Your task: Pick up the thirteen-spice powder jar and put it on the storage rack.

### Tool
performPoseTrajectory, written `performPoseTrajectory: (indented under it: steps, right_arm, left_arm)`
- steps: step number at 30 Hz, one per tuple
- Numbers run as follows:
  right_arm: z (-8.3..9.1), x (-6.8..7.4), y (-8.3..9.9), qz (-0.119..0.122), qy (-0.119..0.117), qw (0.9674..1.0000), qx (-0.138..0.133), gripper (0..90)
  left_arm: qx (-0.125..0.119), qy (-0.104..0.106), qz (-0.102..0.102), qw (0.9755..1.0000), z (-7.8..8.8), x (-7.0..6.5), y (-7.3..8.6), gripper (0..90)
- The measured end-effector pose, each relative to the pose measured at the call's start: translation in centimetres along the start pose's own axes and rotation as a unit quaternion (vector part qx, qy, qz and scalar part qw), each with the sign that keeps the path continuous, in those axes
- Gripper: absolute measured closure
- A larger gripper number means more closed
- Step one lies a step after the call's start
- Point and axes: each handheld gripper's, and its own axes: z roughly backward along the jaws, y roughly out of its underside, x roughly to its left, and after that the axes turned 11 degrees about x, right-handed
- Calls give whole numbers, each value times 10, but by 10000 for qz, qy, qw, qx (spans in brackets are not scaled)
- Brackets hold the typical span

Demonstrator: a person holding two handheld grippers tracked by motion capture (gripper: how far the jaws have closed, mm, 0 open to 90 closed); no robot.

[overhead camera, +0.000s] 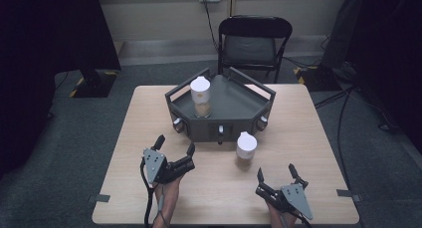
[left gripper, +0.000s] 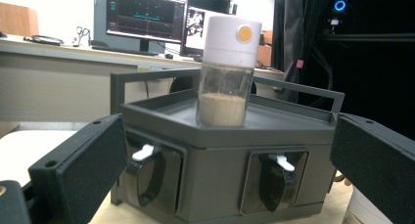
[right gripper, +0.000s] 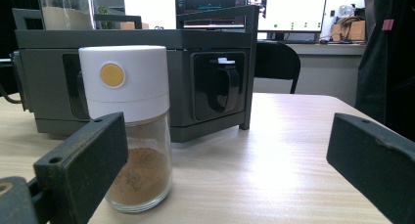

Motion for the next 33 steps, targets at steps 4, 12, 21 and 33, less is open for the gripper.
performPoseTrajectory:
  steps: [4, 12, 21, 33]
  right_arm:
    - [0, 0, 0, 0, -7, 10000, -4, 4]
    - [0, 0, 0, -9, 4, 10000, -1, 4]
    - [0, 0, 0, -10, 1, 10000, -3, 4]
    - [0, 0, 0, -9, 13, 10000, 5, 4]
  left_arm:
    - [-21, -16, -1, 10000, 9, 1, 13, 1]
    - [-67, -119, -47, 9999, 20, -2, 33, 0]
    - [-88, -273, -206, 9994, 31, -4, 60, 0]
    - [-51, -418, -323, 9986, 32, -4, 77, 0]
